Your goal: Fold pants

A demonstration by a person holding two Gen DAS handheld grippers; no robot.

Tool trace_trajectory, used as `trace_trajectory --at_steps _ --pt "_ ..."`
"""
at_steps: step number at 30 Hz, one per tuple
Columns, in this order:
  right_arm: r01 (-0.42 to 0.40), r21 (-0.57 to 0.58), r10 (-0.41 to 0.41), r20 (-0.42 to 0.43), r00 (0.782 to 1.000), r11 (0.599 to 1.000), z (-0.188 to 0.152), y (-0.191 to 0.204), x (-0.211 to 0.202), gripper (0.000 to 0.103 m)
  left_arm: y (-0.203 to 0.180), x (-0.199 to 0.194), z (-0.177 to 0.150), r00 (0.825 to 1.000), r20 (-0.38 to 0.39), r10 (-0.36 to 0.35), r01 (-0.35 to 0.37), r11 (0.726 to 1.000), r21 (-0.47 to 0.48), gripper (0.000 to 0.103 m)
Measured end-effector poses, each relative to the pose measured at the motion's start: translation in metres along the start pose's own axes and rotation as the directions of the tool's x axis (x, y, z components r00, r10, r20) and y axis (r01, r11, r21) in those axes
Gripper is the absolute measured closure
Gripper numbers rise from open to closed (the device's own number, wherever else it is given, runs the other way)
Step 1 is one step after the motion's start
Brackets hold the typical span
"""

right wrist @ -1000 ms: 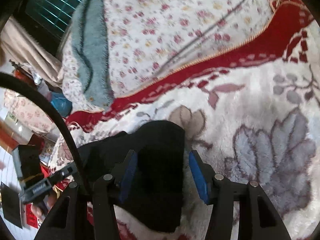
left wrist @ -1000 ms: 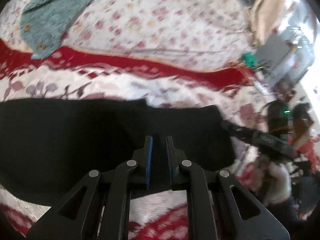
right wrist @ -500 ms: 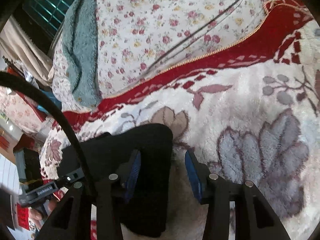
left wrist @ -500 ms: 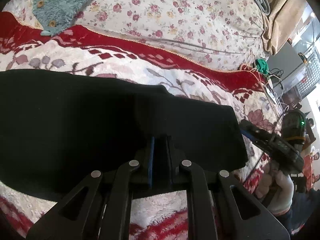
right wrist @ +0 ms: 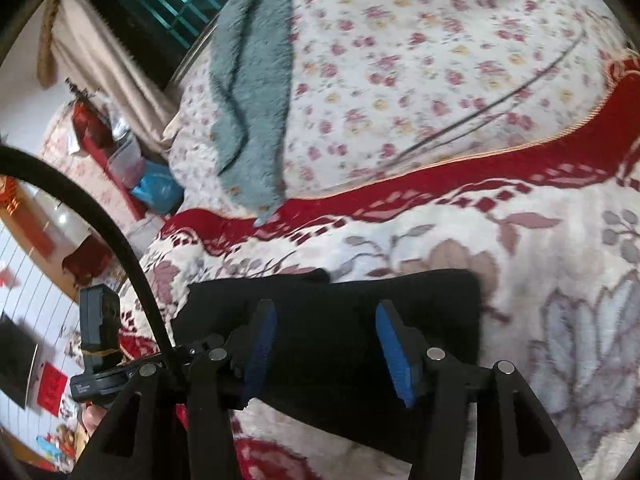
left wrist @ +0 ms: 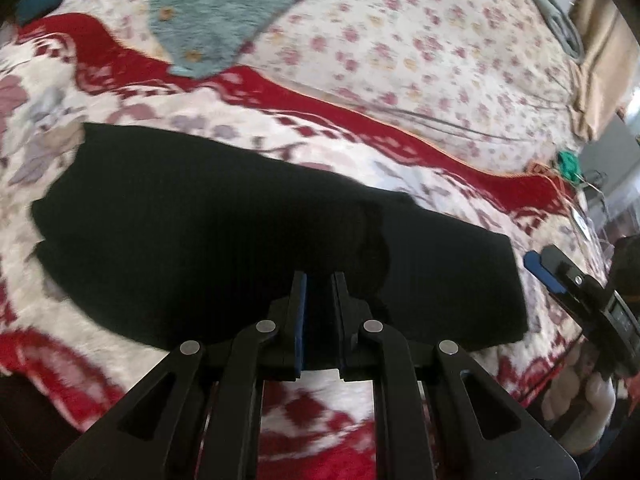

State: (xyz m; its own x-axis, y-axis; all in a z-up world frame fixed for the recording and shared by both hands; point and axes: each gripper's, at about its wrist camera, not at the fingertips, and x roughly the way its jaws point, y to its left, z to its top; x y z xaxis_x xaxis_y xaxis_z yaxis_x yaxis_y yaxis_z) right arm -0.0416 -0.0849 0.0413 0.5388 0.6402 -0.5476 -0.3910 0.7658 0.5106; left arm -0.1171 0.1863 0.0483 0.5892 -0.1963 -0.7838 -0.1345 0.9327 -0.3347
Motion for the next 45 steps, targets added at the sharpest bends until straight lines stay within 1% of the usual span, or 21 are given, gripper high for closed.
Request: trace_trajectory --at_steps 3,6,8,10,11,12,13,17,22,28,32,35,40,45 --pt "-0.034 -0.018 0.034 -0.030 0.999 0.999 -0.003 0.014 0.013 0.050 0.011 -0.008 -0.003 0.999 0.016 0.041 -0.041 0.999 -0.019 0.093" --pt "-0.053 -0.045 0.051 -0.045 0.998 0.998 -0.007 0.026 0.022 0.049 0.019 -0.014 -0.005 0.996 0.032 0.083 -0.082 0.996 -0.030 0.092" --pt "-0.065 -0.069 0.061 -0.054 0.997 0.996 -0.010 0.036 0.028 0.044 0.023 -0.017 -0.007 0.995 0.037 0.094 -0.093 0.995 -0.033 0.086" --pt "-0.084 -0.098 0.078 -0.065 0.995 0.992 -0.011 0.047 0.034 0.041 0.027 -0.020 -0.009 0.995 0.040 0.093 -0.091 0.995 -0.041 0.070" --pt "-0.091 -0.107 0.083 -0.072 0.994 0.990 -0.012 0.049 0.036 0.041 0.030 -0.022 -0.009 0.995 0.045 0.094 -0.092 0.995 -0.046 0.065" --pt "-0.100 -0.120 0.090 -0.084 0.992 0.988 -0.013 0.055 0.040 0.041 0.032 -0.024 -0.010 0.994 0.053 0.098 -0.096 0.994 -0.053 0.057" --pt "-0.105 -0.132 0.093 -0.093 0.991 0.986 -0.014 0.060 0.044 0.041 0.033 -0.025 -0.010 0.993 0.058 0.103 -0.100 0.993 -0.057 0.055" --pt "-0.128 -0.146 0.112 -0.115 0.987 0.981 -0.016 0.070 0.054 0.041 0.040 -0.029 -0.011 0.990 0.066 0.126 -0.121 0.990 -0.069 0.055" --pt "-0.149 -0.179 0.122 -0.151 0.981 0.973 -0.018 0.086 0.066 0.041 0.052 -0.034 -0.013 0.989 0.069 0.134 -0.126 0.987 -0.102 0.055" --pt "-0.175 -0.183 0.139 -0.192 0.971 0.967 -0.021 0.095 0.082 0.041 0.083 -0.045 -0.020 0.993 0.053 0.106 -0.094 0.978 -0.188 0.055" --pt "-0.186 -0.183 0.147 -0.207 0.967 0.965 -0.022 0.099 0.090 0.041 0.106 -0.049 -0.025 0.993 0.047 0.104 -0.088 0.960 -0.264 0.055" --pt "-0.198 -0.181 0.157 -0.220 0.963 0.963 -0.024 0.103 0.096 0.041 0.118 -0.049 -0.028 0.996 0.045 0.077 -0.059 0.950 -0.307 0.055" --pt "-0.210 -0.248 0.156 -0.220 0.963 0.946 -0.025 0.118 0.102 0.041 0.126 -0.046 -0.028 0.998 0.043 0.040 -0.023 0.936 -0.352 0.055" --pt "-0.220 -0.250 0.163 -0.228 0.960 0.943 -0.023 0.125 0.112 0.041 0.129 -0.040 -0.022 0.998 0.058 0.040 -0.016 0.928 -0.373 0.055"
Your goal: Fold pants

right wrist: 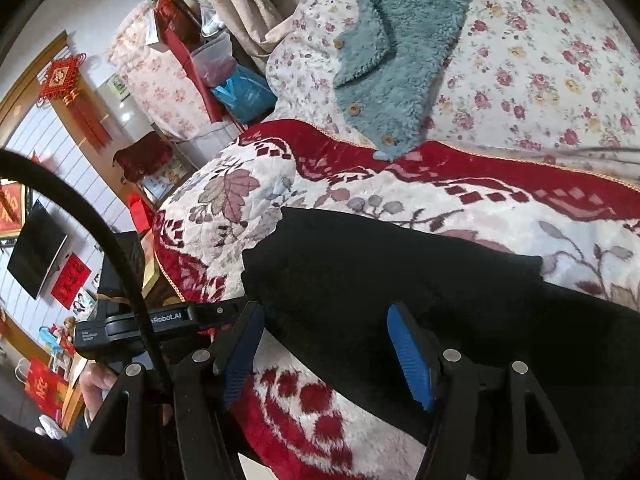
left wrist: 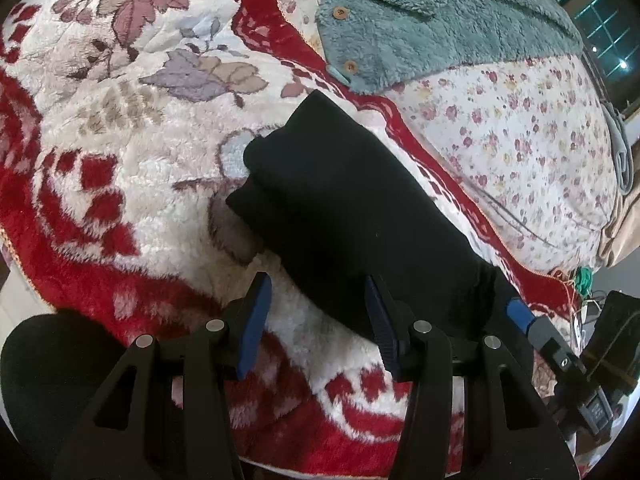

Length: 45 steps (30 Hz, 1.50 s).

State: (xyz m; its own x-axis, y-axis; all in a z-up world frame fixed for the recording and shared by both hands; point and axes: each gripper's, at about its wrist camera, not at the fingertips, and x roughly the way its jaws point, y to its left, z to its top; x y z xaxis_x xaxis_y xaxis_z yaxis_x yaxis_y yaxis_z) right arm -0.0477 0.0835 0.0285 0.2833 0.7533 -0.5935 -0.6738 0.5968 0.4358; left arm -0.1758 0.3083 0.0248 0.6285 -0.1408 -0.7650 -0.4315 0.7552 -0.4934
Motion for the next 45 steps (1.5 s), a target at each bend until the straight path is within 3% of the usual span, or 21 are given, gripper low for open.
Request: trace_trajectory --at_steps 13,20,25,31,36,37,39,40,45 --pt "-0.027 -0.082 0.024 -0.039 0.999 0.996 0.031 0.010 0.035 0.041 -0.003 0.020 0.010 0.999 0.030 0.017 -0.017 1.000 -0.010 0.052" --pt "-0.060 -0.204 0.033 -0.134 0.990 0.977 0.078 0.014 0.097 0.041 0.004 0.024 0.012 0.999 0.033 -0.012 0.013 1.000 -0.027 0.052" --pt "-0.102 -0.339 0.037 -0.194 0.980 0.935 0.098 0.029 0.138 0.040 0.004 0.028 0.012 0.999 0.040 -0.028 0.029 0.999 -0.019 0.046" --pt "-0.140 -0.458 0.009 -0.276 0.961 0.878 0.105 0.051 0.184 0.038 0.000 0.031 0.013 0.998 0.052 -0.037 0.037 0.999 -0.001 0.034" --pt "-0.172 -0.425 0.002 -0.372 0.928 0.888 0.108 0.045 0.223 0.039 -0.006 0.034 0.011 0.998 0.070 -0.002 -0.001 0.999 0.045 0.034" --pt "-0.188 -0.409 0.016 -0.388 0.922 0.893 0.107 0.044 0.227 0.047 -0.006 0.035 0.012 0.997 0.072 -0.001 -0.003 0.999 0.048 0.034" --pt "-0.172 -0.415 0.008 -0.368 0.930 0.893 0.104 0.044 0.232 0.061 -0.005 0.035 0.012 0.997 0.079 -0.002 -0.001 0.999 0.040 0.039" --pt "-0.148 -0.431 -0.015 -0.352 0.936 0.890 0.103 0.046 0.233 0.071 -0.003 0.034 0.013 0.996 0.090 0.003 -0.006 0.999 0.034 0.053" --pt "-0.170 -0.368 0.054 -0.305 0.951 0.914 0.109 0.042 0.207 0.081 0.003 0.026 0.014 0.993 0.115 -0.020 0.020 1.000 0.004 0.075"
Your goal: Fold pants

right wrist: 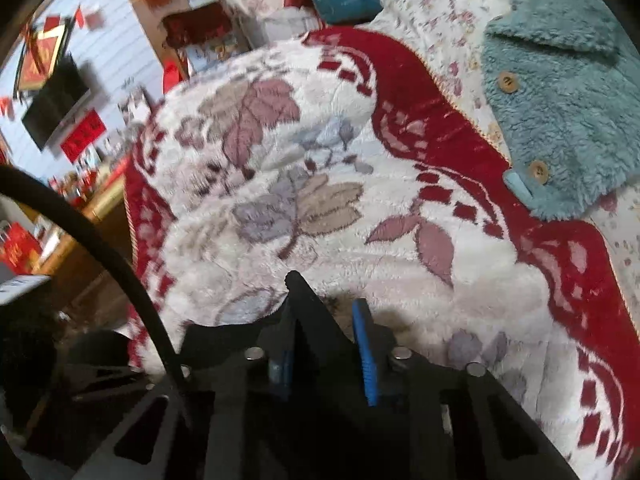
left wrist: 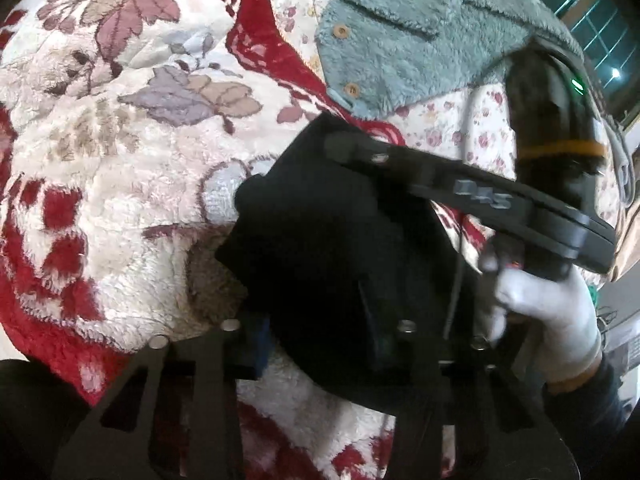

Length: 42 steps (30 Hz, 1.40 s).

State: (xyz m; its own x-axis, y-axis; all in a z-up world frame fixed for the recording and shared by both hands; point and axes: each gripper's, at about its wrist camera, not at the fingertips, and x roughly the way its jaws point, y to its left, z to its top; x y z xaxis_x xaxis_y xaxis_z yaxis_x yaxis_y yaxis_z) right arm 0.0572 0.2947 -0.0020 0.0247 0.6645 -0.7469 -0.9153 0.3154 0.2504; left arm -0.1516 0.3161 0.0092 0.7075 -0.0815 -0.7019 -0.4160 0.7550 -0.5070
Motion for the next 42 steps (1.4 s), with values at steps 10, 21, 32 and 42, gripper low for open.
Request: trace_trajectory --at_steps 10,21,32,42 --pt "-0.054 0.093 0.032 0.226 0.974 0.994 -0.020 0.012 -0.100 0.082 -0.047 -0.046 0.000 0.994 0.080 -0.071 0.062 0.993 0.101 0.083" --pt "-0.135 0.236 0.020 0.433 0.901 0.962 -0.079 -0.013 -0.204 0.082 -0.133 -0.077 -0.016 0.975 0.080 -0.209 0.177 0.938 0.297 0.083" --pt "-0.150 0.352 -0.081 0.562 0.823 0.924 -0.169 -0.044 -0.297 0.082 -0.227 -0.069 -0.067 0.946 -0.059 -0.320 0.309 0.828 0.468 0.083" --pt "-0.106 0.669 -0.294 0.456 0.840 0.736 -0.295 -0.111 -0.304 0.082 -0.278 0.022 -0.135 0.934 -0.268 -0.237 0.347 0.786 0.512 0.083"
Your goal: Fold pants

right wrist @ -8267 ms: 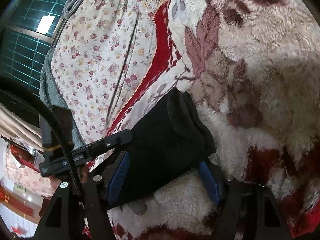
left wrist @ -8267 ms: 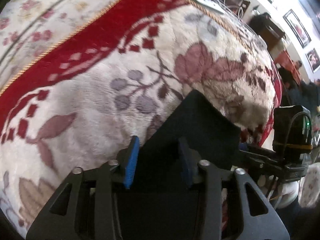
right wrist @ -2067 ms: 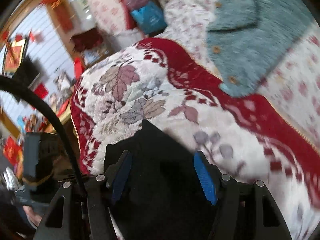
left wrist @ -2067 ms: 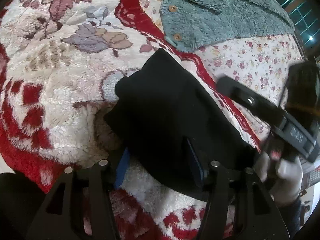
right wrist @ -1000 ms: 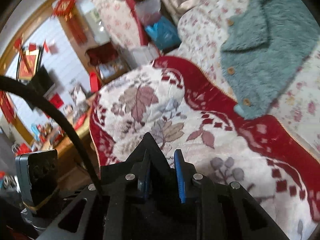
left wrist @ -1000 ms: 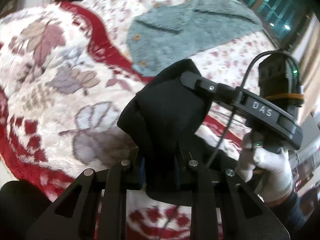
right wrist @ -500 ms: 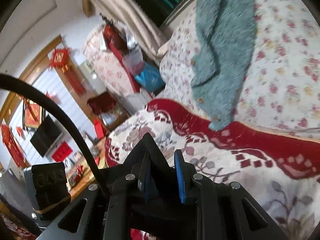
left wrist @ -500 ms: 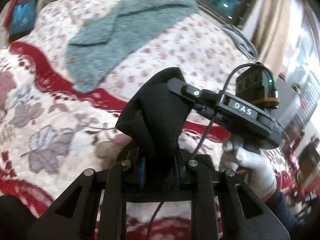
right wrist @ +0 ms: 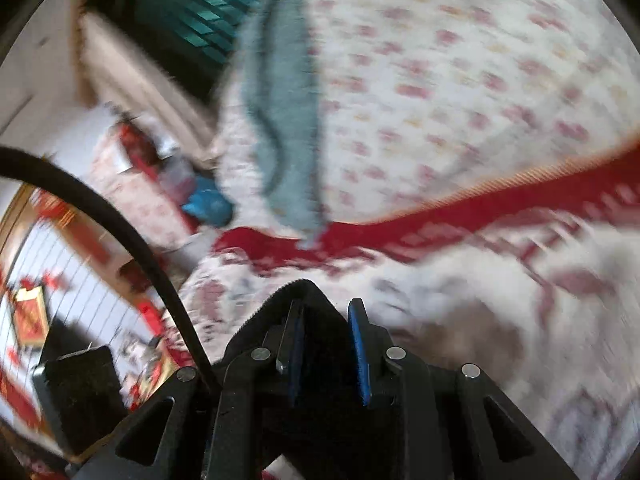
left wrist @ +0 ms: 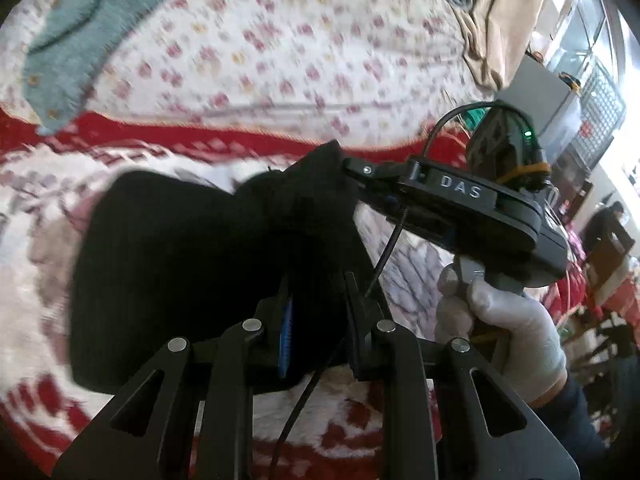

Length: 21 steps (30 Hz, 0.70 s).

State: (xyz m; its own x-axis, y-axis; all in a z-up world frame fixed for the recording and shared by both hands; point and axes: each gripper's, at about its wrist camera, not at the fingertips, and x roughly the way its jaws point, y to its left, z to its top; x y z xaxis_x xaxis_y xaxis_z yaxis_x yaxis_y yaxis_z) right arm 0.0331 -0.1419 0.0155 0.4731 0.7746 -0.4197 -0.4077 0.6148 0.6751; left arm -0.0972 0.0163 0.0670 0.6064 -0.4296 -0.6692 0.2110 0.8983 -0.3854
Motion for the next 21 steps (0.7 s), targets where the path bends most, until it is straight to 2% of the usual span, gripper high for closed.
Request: trace_trajectory --at_steps 1,4,8,11,13,15,17,19,21 --pt "0.025 0.047 -0.025 -0.002 1.000 0.999 -0.003 -0.011 -0.005 0.081 0.000 0.003 -0.002 1.000 -0.012 -0.014 0.014 1.000 -0.002 0.083" --pt "0.043 0.121 -0.046 0.022 0.999 0.992 -0.008 -0.027 -0.023 0.063 0.000 0.000 -0.003 0.999 -0.037 -0.037 0.037 0.999 0.005 0.082" --pt "-0.048 0.182 0.035 0.071 0.997 0.982 -0.019 -0.030 -0.049 0.053 0.004 -0.018 -0.006 0.997 -0.053 -0.064 0.066 0.997 0.033 0.080" --pt "-0.076 0.168 0.067 0.063 0.996 0.983 -0.024 -0.018 -0.057 0.051 0.007 -0.033 -0.010 0.993 -0.065 -0.095 0.098 0.994 0.045 0.071" --pt "-0.078 0.153 0.075 0.029 0.997 0.985 -0.027 -0.007 -0.052 0.050 0.006 -0.038 -0.011 0.992 -0.053 -0.118 0.121 0.991 0.057 0.065" --pt "-0.071 0.141 0.072 0.001 0.997 0.987 -0.031 0.001 -0.046 0.050 0.003 -0.040 -0.011 0.991 -0.039 -0.129 0.131 0.989 0.072 0.064" --pt "-0.060 0.146 0.065 -0.028 0.997 0.987 -0.038 0.003 -0.040 0.043 0.001 -0.037 -0.012 0.993 -0.047 -0.111 0.114 0.991 0.071 0.064" --pt "-0.020 0.160 0.030 -0.056 0.998 0.987 -0.044 0.004 -0.037 0.042 0.001 -0.040 -0.013 0.991 -0.056 -0.118 0.122 0.990 0.073 0.064" --pt "-0.014 0.154 0.023 -0.054 0.998 0.988 -0.047 0.004 -0.038 0.042 0.003 -0.049 -0.014 0.994 -0.045 -0.104 0.107 0.990 0.092 0.064"
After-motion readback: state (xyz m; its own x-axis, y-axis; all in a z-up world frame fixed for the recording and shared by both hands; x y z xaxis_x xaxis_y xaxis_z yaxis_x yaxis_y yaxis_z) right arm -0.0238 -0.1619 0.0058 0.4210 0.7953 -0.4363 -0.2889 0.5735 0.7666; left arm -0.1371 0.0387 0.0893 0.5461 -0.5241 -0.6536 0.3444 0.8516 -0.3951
